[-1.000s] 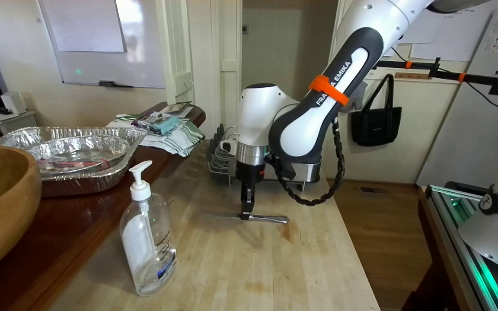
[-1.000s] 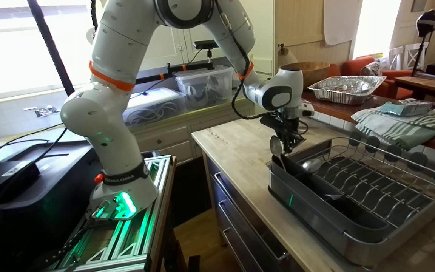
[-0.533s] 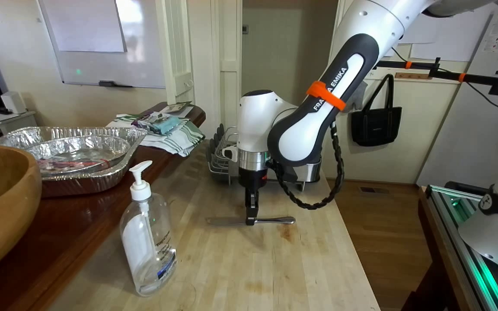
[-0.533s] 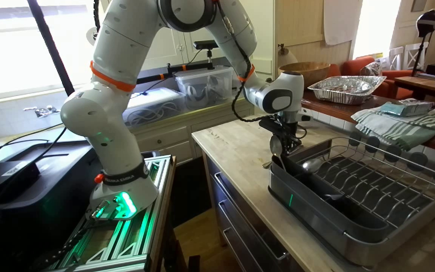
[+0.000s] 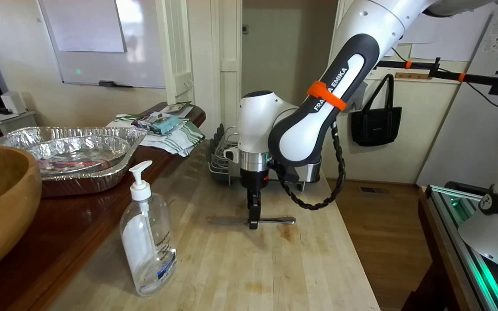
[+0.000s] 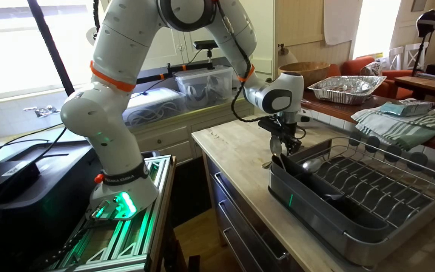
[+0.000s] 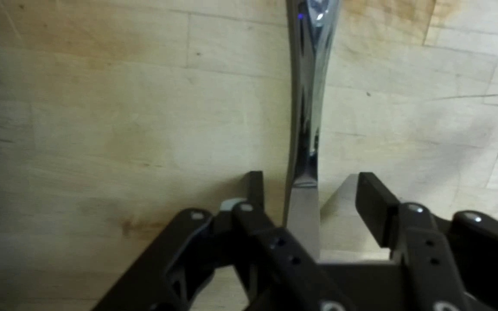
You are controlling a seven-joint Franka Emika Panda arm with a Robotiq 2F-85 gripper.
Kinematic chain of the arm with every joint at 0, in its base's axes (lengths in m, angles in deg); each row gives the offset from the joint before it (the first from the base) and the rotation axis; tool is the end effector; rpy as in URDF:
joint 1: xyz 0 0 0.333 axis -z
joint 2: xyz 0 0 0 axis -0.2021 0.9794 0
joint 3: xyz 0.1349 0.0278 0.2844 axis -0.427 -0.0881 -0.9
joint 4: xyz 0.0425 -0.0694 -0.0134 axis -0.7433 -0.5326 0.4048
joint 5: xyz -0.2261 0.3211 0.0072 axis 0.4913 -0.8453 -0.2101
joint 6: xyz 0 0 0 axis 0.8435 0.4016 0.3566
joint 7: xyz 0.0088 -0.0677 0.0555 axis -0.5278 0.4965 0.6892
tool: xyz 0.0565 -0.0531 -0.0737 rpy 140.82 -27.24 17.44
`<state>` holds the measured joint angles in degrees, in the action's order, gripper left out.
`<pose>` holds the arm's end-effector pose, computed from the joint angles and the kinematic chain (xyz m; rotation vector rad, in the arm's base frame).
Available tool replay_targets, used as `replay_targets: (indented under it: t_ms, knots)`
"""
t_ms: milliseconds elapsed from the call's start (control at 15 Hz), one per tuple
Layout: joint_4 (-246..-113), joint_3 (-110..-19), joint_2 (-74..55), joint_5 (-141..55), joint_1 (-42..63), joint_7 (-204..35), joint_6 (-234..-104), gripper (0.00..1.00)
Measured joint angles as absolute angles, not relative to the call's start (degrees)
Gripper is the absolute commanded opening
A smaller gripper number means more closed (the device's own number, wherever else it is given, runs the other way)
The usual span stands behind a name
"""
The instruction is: Pick up the knife from the counter and put it on the dish dryer
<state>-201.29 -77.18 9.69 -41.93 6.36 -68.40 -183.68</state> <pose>0.5837 0.1497 0.1476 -2.9943 -0.7447 0.0080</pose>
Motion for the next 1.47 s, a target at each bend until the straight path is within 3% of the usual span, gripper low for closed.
replay_targets:
  t_ms: [133, 400, 533, 600, 1200, 1333, 1467]
  knots:
    - [-201.7, -76.9, 9.5, -41.9, 6.3, -68.6, -183.5, 1.0]
    - [-202.9, -76.6, 9.1, -41.9, 6.3, -68.6, -181.2, 1.0]
    - [-203.3, -76.6, 8.8, -41.9, 6.1, -68.6, -179.8, 0.75]
    - [-203.4, -76.6, 8.7, -41.8, 6.0, -68.7, -179.1, 0.74]
    - [-204.0, -75.0, 7.1, -41.6, 5.2, -69.1, -178.0, 0.04]
    - [-204.0, -74.8, 7.0, -41.5, 5.1, -69.1, -178.0, 0.0]
    - [-204.0, -74.8, 7.0, -41.5, 5.0, -69.1, -177.9, 0.04]
